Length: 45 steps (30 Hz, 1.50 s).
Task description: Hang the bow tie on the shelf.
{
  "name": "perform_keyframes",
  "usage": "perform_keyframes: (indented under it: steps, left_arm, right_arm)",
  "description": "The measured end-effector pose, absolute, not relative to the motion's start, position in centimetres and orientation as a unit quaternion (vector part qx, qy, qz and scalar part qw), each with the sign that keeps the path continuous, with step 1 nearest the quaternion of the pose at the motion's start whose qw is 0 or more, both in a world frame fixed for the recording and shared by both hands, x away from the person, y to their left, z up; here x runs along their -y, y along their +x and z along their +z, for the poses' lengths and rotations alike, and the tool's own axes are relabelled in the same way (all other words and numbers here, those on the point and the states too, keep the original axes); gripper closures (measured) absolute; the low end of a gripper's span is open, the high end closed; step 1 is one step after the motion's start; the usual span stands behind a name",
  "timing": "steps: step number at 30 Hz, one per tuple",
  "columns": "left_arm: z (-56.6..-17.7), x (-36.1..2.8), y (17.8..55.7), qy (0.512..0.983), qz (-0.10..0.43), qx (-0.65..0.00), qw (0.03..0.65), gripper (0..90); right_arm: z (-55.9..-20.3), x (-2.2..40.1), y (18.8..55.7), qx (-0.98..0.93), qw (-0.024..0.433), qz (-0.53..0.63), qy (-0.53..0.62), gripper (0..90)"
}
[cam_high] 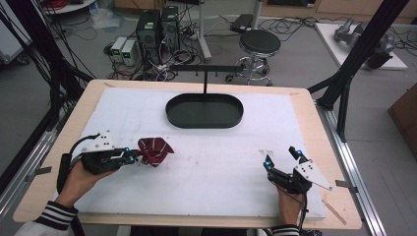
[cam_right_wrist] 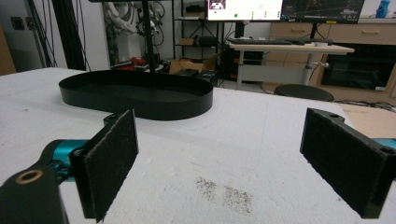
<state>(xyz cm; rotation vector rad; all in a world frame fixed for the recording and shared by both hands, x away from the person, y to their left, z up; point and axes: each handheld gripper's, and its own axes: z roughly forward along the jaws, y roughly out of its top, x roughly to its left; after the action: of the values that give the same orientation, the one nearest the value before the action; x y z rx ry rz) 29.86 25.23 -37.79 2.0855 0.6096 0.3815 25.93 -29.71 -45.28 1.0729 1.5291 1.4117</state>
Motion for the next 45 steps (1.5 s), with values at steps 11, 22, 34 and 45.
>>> perform_keyframes:
  steps: [11, 22, 34, 45]
  left_arm:
    - [-36.2, -23.5, 32.1, 0.825, 0.163, -0.254, 0.478, 84.1]
    - [-34.8, -22.0, 34.2, 0.808, 0.176, -0.26, 0.498, 84.2]
    - [-34.0, -20.0, 36.5, 0.781, 0.185, -0.276, 0.528, 84.2]
    - [-32.6, -18.3, 39.1, 0.768, 0.209, -0.28, 0.537, 84.1]
  right_arm:
    - [-45.3, 29.7, 25.9, -0.602, 0.391, 0.555, 0.42, 10.4]
    - [-45.3, 29.7, 25.9, -0.603, 0.391, 0.554, 0.42, 10.4]
    - [-45.3, 29.7, 25.9, -0.604, 0.391, 0.554, 0.419, 10.4]
    - [-45.3, 29.7, 25.9, -0.602, 0.392, 0.555, 0.419, 10.4]
